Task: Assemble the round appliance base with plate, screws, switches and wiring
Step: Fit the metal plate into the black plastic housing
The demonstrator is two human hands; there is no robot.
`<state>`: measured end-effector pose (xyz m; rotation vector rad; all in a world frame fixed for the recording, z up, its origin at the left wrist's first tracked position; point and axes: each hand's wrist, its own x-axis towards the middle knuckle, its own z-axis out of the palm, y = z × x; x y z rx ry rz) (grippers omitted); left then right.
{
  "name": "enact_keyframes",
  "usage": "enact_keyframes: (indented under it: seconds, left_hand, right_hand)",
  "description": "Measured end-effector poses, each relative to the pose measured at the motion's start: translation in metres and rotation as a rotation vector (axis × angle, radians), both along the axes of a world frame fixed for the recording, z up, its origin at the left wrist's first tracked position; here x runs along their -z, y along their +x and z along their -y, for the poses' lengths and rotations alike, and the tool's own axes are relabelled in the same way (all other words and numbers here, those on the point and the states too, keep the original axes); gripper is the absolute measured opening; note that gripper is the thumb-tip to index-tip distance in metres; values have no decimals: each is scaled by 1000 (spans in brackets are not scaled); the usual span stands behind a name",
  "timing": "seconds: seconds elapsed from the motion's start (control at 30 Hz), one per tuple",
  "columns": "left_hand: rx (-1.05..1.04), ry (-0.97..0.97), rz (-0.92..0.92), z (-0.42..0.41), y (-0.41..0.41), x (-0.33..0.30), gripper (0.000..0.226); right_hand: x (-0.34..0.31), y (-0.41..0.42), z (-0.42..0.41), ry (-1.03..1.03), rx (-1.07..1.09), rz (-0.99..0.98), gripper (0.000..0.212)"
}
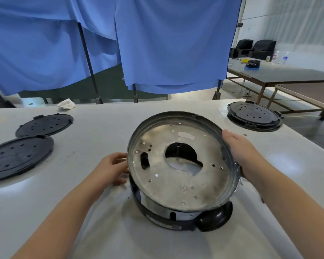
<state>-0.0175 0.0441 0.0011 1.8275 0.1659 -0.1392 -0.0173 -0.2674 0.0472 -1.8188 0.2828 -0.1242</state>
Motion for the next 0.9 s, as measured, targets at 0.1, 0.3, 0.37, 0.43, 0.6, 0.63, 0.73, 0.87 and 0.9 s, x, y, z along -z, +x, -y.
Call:
enact_keyframes:
  seconds: [0.1,0.3,0.37,0.43,0.6,0.63,0.73,0.87,0.9]
  left_hand:
    - [3,-42,18,4,-4,0,18]
    - [-21,-146,6,7,-13,-2,32]
    - [-23,-182,-14,6,-12,-3,33]
    - [-22,-225,-39,3,-10,-4,33]
    - [-23,-295,-56,-4,-8,-7,40]
    - [1,-270,-38,-5,-10,-8,36]
    - [65,-210,24,-3,-15,-7,26]
    - [23,-208,73,3,-17,-9,28]
    - [11,-202,79,4,-17,-10,28]
  right_hand:
    - [3,0,-3,10,5,-35,40]
    - [8,-5,-11,-28,35,-62,33]
    - [10,-4,-12,-14,38,-71,32]
    - [11,-3,-12,-11,37,-95,32]
    - [9,-2,-12,-60,20,-111,32]
    - [9,-2,-12,-50,20,-112,31]
    - [9,-2,-10,-38,24,-131,19]
    - [10,-2,-10,-182,27,-51,19]
    - [11,-2,-9,-216,21,-28,21]
